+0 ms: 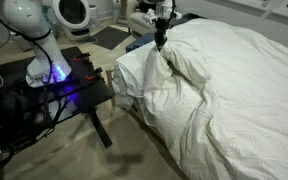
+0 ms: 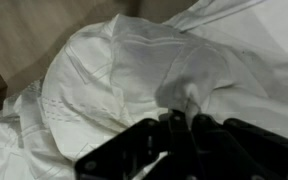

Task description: Make the bed

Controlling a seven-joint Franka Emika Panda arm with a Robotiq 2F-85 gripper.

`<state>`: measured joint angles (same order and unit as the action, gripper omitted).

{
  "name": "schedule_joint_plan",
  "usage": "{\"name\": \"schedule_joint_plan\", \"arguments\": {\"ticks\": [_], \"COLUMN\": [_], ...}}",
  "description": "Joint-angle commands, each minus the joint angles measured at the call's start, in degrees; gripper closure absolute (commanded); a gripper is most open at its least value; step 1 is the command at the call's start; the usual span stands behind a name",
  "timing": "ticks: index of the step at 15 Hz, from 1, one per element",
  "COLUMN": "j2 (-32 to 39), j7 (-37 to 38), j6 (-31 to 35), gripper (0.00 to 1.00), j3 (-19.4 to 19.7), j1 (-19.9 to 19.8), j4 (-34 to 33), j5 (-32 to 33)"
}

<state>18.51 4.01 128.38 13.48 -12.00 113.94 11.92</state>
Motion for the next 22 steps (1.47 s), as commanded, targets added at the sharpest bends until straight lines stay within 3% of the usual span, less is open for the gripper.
{"name": "schedule_joint_plan", "arguments": {"ticks": [1,7,12,22], "j2": [-12.38,-26.13,-33.98,-42.41], "j7": [-3.86,-12.13,-18.63,-20.84], "j6": [-7.08,-21.21,-28.37,-34.07], "gripper": [0.99,0.99,0.99,0.99], "j3": [0.55,-1.24,-2.41,-5.08], "j1": [0.85,0.82,1.31,5.02], "j4": [9.07,15.4,18.03,20.2], "j5": [4.62,10.25,10.5,9.23]}}
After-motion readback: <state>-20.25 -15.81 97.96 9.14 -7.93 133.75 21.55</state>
